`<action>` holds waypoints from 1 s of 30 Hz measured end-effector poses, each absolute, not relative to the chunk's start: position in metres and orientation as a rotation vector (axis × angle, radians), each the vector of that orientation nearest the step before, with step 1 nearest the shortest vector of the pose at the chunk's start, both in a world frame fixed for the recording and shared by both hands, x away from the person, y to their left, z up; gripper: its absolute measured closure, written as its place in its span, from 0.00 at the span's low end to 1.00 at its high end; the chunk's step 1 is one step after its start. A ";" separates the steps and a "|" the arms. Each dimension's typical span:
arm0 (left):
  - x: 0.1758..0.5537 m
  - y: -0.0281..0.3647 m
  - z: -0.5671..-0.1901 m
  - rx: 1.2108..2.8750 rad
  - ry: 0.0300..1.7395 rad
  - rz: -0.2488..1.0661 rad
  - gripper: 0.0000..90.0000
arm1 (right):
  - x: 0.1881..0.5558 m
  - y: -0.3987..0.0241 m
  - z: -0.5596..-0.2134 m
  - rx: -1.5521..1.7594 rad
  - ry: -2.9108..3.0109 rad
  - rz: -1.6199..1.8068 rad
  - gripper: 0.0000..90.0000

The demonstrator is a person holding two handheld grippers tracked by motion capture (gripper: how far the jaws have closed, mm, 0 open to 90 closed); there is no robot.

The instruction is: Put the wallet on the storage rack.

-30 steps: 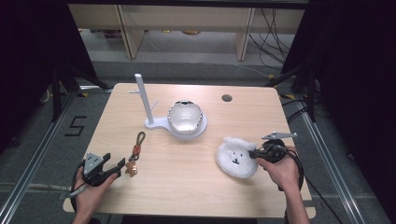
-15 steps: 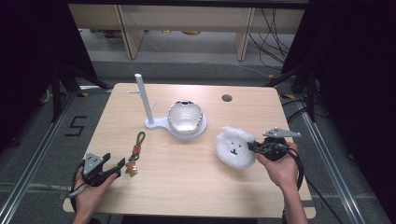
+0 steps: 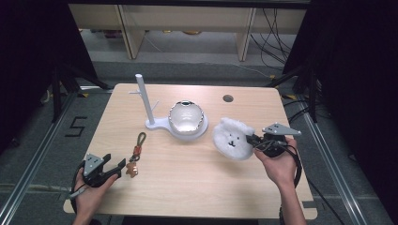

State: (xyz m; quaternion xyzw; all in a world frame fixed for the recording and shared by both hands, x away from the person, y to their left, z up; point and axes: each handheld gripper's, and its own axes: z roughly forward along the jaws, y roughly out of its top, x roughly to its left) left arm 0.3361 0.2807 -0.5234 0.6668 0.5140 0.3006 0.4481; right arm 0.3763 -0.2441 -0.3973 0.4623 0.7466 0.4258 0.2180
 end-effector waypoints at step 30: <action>0.336 0.281 -0.523 1.650 1.270 0.747 0.38 | 0.390 -0.226 -0.384 1.227 2.007 1.221 0.93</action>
